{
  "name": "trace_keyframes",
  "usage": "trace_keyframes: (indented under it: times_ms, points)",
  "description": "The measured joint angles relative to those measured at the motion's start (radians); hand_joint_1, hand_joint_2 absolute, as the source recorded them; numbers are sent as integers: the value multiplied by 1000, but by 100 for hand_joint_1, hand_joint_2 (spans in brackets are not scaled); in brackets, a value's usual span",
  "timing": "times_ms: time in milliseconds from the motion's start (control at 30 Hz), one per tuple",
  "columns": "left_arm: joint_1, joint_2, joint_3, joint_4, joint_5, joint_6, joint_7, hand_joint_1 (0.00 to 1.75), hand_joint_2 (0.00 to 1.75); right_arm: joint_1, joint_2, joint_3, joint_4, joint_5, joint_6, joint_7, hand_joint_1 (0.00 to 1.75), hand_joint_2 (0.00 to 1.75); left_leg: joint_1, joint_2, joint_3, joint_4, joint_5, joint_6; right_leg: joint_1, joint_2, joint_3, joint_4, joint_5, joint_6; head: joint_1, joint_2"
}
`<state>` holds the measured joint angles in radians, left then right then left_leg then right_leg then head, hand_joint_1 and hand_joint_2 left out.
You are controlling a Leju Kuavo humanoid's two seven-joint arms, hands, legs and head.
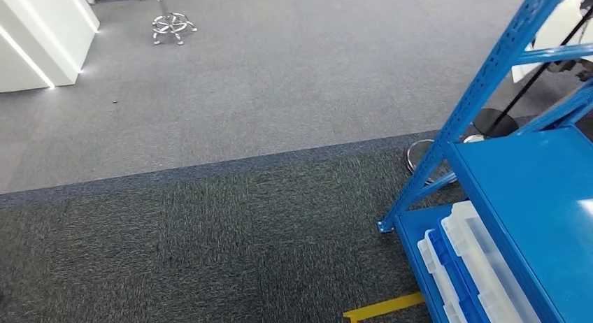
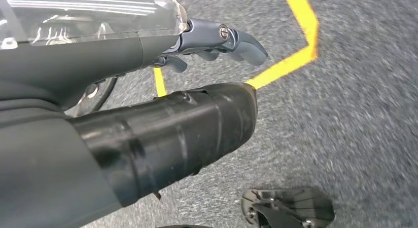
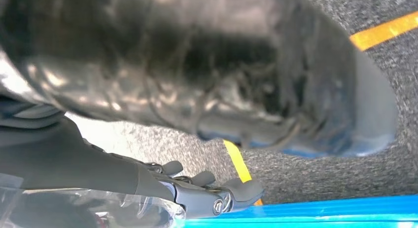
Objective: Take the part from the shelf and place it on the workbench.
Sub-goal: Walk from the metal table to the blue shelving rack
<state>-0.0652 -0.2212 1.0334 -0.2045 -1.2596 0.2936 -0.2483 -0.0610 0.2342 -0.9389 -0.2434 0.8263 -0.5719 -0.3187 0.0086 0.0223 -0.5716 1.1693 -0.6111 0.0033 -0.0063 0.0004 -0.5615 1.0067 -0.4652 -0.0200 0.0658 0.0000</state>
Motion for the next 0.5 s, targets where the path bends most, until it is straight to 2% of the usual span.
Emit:
trace_keyframes:
  times_ms: [33, 67, 100, 133, 167, 233, 267, 300, 367, 400, 433, 500]
  points:
    - [2, 0, 0, 0, 1, 0, -1, 0, 0, -1, 0, -1, 0, -3, 0, -2, 0, 0, 1, -10, -33, 68, -28, -2, 1, 12, 0, 0, 0, -1, 0, 0]
    - [4, 0, 0, 0, 1, -1, -1, 0, 0, -1, 0, -1, 0, -4, 0, -4, 0, 0, 1, -13, -57, 114, -39, -3, 1, 25, 0, 1, 0, -2, 0, 0]
    - [5, 0, 1, 0, 1, -2, -1, 0, 0, -1, 0, -1, 0, -3, -1, -4, 0, 0, 2, -14, -66, 126, -29, -3, 2, 40, 1, 2, 0, -2, 0, 0]
    - [6, 0, 1, 0, 1, -4, -1, 0, 0, 0, 0, -2, 0, -1, -1, -5, 0, 0, 2, -16, -58, 97, 2, -2, 1, 55, 2, 3, -1, -1, 0, 0]
    - [6, 0, 1, 0, 1, -5, -1, 0, 0, 0, 0, -2, 0, 2, -1, -5, 0, 0, 3, -24, -34, 36, 45, 0, 1, 69, 4, 6, -2, 0, 0, 0]
    - [7, 0, 1, 0, 0, -8, -1, 0, 0, -1, 0, -2, 0, 6, -1, -5, 0, 0, 6, -74, 16, -93, 105, 4, 0, 95, -1, 14, -5, 7, 0, 0]
    - [6, 0, 1, 0, -1, -8, -1, 0, 0, -2, 0, -2, 0, 8, -1, -4, 0, 0, 7, -94, 28, -129, 116, 6, -1, 106, -6, 18, -6, 13, 0, 0]
    - [6, 1, 1, 0, -1, -9, -2, 0, 0, -2, 0, -2, 0, 9, -1, -4, 0, 0, 6, -106, 33, -142, 116, 8, -3, 117, -11, 20, -6, 19, 0, 0]
    - [3, 1, 2, 0, -2, -9, -2, 0, 0, 1, -1, -2, 0, 11, -1, -4, 0, 0, 5, -86, 35, -149, 120, 16, -5, 135, -17, 19, -2, 33, 0, 0]
    - [2, 1, 2, 0, -2, -9, -2, 0, 0, 3, -2, -2, 0, 11, -1, -4, 0, 0, 7, -74, 38, -156, 125, 23, -4, 125, -20, 23, -5, 38, 1, 0]
    - [2, 1, 2, 0, -2, -9, -2, 0, 0, 3, -2, -2, 0, 12, -1, -4, 0, 0, 9, -60, 41, -163, 129, 30, -1, 100, -30, 44, -20, 43, 2, 0]
    - [3, 0, 2, 0, -2, -9, -3, 0, 0, 1, -3, -2, 0, 16, -1, -5, 0, 0, 9, -31, 43, -170, 132, 40, 0, 37, -79, 147, -78, 51, 5, 0]
